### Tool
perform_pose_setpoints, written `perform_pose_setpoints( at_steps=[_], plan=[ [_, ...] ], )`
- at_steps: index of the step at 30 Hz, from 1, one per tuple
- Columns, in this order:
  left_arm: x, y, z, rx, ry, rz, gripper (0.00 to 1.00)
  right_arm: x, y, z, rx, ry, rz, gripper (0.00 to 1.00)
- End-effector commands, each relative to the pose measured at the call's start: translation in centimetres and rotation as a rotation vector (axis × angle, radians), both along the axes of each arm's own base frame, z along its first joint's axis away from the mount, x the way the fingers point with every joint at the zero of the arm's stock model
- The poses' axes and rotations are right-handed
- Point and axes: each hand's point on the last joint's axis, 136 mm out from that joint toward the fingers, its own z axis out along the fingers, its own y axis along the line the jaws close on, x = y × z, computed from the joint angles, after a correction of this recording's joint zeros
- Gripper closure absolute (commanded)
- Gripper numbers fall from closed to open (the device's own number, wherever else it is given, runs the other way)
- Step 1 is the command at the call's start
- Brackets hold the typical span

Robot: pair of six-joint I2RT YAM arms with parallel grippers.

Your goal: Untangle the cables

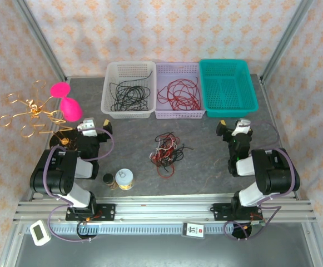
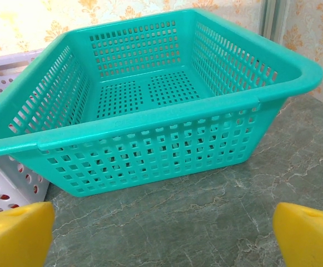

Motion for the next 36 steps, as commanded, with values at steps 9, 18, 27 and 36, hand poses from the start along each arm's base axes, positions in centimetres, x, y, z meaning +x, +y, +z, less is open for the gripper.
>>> perform_pose_setpoints(
  at_steps=[9, 18, 27, 36],
  plan=[
    [-2.0, -1.2, 5.4, -0.069, -0.013, 0.054, 0.09, -0.1, -0.1, 4.1, 0.281, 0.182, -0.169, 0.20],
    [-1.7, -14.4, 6.8, -0.226, 0.119, -0.473, 0.18, -5.9, 12.2, -0.7, 0.588, 0.588, 0.168, 0.36],
    [-4.4, -22.3, 6.8, -0.258, 0.158, -0.812, 0.19, -9.5, 17.5, -4.5, 0.747, 0.726, 0.255, 0.45],
    [-4.3, -22.9, 6.4, -0.240, 0.173, -0.830, 0.20, -9.0, 19.8, -6.2, 0.769, 0.773, 0.286, 0.47]
  ],
)
